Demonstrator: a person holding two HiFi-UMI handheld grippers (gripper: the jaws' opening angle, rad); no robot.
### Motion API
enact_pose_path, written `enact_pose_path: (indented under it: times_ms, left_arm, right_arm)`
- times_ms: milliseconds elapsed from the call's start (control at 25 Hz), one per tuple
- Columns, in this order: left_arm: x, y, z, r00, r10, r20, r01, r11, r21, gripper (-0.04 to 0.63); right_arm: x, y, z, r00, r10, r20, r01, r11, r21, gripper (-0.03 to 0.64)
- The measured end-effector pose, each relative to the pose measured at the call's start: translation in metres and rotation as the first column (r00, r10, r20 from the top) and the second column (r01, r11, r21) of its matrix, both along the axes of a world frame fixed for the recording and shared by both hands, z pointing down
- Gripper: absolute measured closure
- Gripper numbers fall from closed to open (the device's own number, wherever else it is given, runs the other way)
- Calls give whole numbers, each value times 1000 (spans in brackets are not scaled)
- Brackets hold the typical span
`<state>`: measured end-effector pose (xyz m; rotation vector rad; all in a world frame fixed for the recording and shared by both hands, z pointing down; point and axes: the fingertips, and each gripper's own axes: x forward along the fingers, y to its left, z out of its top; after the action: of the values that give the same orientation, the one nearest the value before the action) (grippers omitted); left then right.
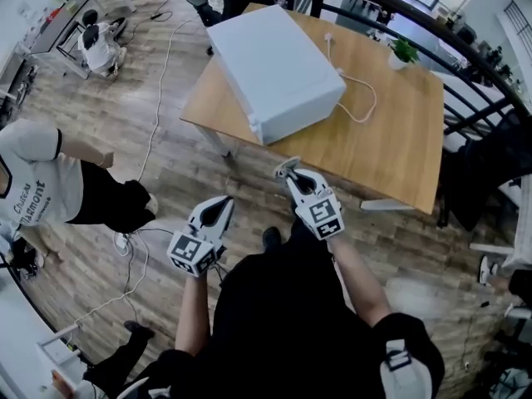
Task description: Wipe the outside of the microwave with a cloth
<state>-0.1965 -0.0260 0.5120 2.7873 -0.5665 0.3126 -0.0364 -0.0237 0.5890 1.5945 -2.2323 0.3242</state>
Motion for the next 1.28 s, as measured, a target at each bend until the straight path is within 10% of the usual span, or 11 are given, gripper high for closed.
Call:
enact_pose_path:
  times_ms: [1280]
  left_arm:
    - [32,-31,-5,965,-259,43,259,966,4,595]
  right_arm:
    - [17,-118,15,968,-249,24,249,968,-25,586]
